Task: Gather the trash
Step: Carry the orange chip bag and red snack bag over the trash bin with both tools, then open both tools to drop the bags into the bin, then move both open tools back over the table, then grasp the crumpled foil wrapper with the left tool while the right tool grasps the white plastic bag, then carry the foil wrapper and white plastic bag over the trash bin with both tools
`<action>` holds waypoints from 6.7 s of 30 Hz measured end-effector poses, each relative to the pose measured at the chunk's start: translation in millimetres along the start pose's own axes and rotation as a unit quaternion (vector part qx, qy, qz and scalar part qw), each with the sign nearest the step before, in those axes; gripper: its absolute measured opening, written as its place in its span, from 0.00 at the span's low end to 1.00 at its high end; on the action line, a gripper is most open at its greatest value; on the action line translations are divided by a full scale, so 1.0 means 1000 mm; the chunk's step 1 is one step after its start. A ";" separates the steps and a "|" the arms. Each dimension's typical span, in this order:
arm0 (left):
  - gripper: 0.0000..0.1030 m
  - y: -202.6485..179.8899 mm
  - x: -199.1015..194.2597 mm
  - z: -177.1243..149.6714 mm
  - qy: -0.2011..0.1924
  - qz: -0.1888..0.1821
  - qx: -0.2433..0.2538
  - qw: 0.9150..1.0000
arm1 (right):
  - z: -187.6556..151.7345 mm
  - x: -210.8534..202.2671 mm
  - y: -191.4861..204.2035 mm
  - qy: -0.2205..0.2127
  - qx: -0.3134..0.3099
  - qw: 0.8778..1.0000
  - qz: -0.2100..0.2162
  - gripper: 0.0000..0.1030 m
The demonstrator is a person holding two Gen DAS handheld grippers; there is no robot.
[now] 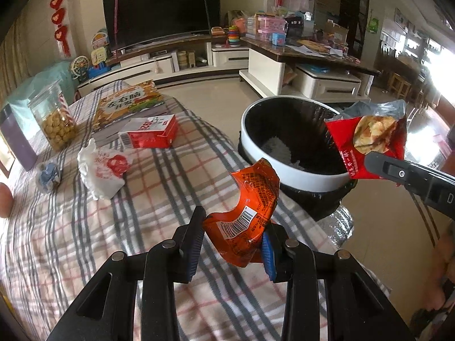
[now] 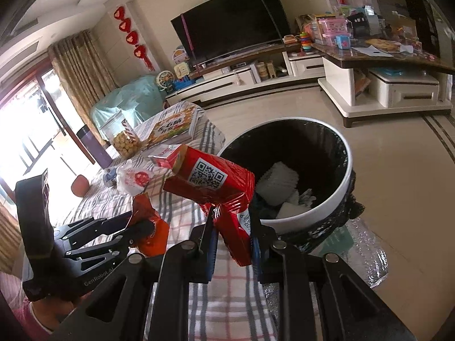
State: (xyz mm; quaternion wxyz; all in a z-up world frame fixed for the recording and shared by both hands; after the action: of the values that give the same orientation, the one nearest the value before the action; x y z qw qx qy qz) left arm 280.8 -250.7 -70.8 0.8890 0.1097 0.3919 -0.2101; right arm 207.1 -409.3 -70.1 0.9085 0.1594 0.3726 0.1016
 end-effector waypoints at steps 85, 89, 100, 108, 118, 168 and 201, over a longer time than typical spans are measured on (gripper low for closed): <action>0.69 -0.058 0.102 0.091 0.042 -0.002 0.051 0.998 | 0.050 0.060 -0.087 0.064 0.042 0.996 -0.041 0.44; 0.70 -0.054 0.095 0.088 0.036 -0.006 0.047 0.998 | 0.051 0.056 -0.085 0.059 0.043 0.997 -0.040 0.53; 0.76 -0.020 0.056 0.054 0.002 0.001 0.008 1.000 | 0.046 0.037 -0.068 0.023 0.058 0.997 -0.041 0.82; 0.77 0.021 0.026 0.015 -0.014 0.008 -0.042 0.999 | 0.035 0.025 -0.032 -0.013 0.045 0.998 -0.034 0.89; 0.77 0.076 0.004 -0.027 -0.008 0.036 -0.092 0.995 | 0.016 0.027 0.018 -0.022 0.033 0.999 -0.005 0.92; 0.77 0.283 0.036 -0.048 0.011 0.143 -0.201 0.969 | -0.015 0.169 0.196 0.055 -0.076 0.993 0.078 0.92; 0.24 0.307 0.113 -0.002 0.019 0.122 -0.195 0.973 | -0.006 0.208 0.200 0.099 -0.076 0.988 0.088 0.38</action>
State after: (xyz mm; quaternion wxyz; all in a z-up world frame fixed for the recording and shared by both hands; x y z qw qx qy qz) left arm 489.1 -10.0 -147.0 0.9045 -0.0149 0.4258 -0.0178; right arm 335.9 -159.1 -135.3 0.8640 0.1115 0.4366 0.2247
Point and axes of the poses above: each gripper's, at about its wrist camera, not at the fingertips, and x roughly the way its jaws point, y to its left, z to its top, the point moved 7 cm from there along x, roughly the way its jaws point, and after that the axes turned 2 degrees about z, right-handed, at the moved point
